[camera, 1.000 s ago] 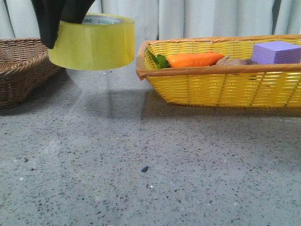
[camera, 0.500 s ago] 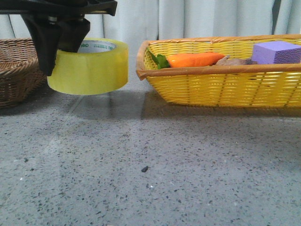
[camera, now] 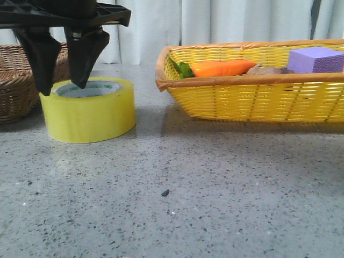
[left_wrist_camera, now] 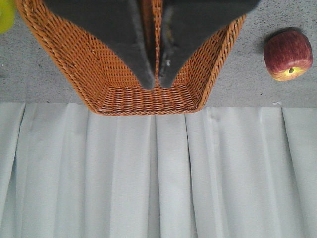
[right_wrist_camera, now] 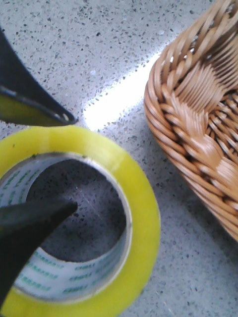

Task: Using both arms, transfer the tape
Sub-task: 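Open the right gripper and raise it away from the tape roll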

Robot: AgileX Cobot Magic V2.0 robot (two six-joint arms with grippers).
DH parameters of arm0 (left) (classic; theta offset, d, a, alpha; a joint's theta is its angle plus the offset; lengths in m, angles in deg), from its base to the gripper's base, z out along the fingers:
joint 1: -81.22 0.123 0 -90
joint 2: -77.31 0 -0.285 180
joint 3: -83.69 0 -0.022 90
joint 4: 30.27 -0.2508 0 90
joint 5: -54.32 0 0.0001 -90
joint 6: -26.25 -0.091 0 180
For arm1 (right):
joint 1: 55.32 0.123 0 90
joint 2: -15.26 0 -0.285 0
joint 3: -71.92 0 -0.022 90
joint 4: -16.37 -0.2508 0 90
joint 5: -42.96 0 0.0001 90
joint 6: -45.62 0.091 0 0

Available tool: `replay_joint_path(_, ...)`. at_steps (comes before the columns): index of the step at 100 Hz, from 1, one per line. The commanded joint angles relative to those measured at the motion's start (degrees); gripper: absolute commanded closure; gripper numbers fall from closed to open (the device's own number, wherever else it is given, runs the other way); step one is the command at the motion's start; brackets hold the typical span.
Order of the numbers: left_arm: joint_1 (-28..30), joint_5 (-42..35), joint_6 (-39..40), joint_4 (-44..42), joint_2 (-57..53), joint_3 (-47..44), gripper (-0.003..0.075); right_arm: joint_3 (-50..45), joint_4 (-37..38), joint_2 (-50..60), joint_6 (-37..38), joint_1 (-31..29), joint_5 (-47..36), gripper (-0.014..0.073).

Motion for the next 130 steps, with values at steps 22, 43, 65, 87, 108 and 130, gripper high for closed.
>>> replay_joint_path(22,0.01,-2.84,0.53,0.12,0.88,3.59,0.0741,1.84,1.08,7.67,-0.75,-0.07,-0.72,0.0330)
replay_joint_path(43,-1.55,0.37,0.53,0.12,2.44,7.91,0.0741,1.84,4.86,14.06,-0.75,-0.07,-0.48,0.0568)
replay_joint_path(65,-8.97,1.46,0.31,0.12,7.58,10.73,0.0739,1.84,10.70,20.41,-0.09,-0.07,2.20,0.0668)
replay_joint_path(87,-19.34,0.83,0.31,0.12,14.72,13.30,0.0534,1.84,12.51,26.15,1.13,-0.07,1.67,0.0668)
replay_joint_path(108,-27.33,-0.78,0.31,0.12,22.69,16.02,0.0325,1.72,17.46,31.65,2.52,-0.07,1.06,0.0668)
replay_joint_path(130,-33.10,0.87,0.31,0.12,32.69,21.61,0.0333,1.08,20.63,37.46,3.82,-0.07,0.93,0.0668)
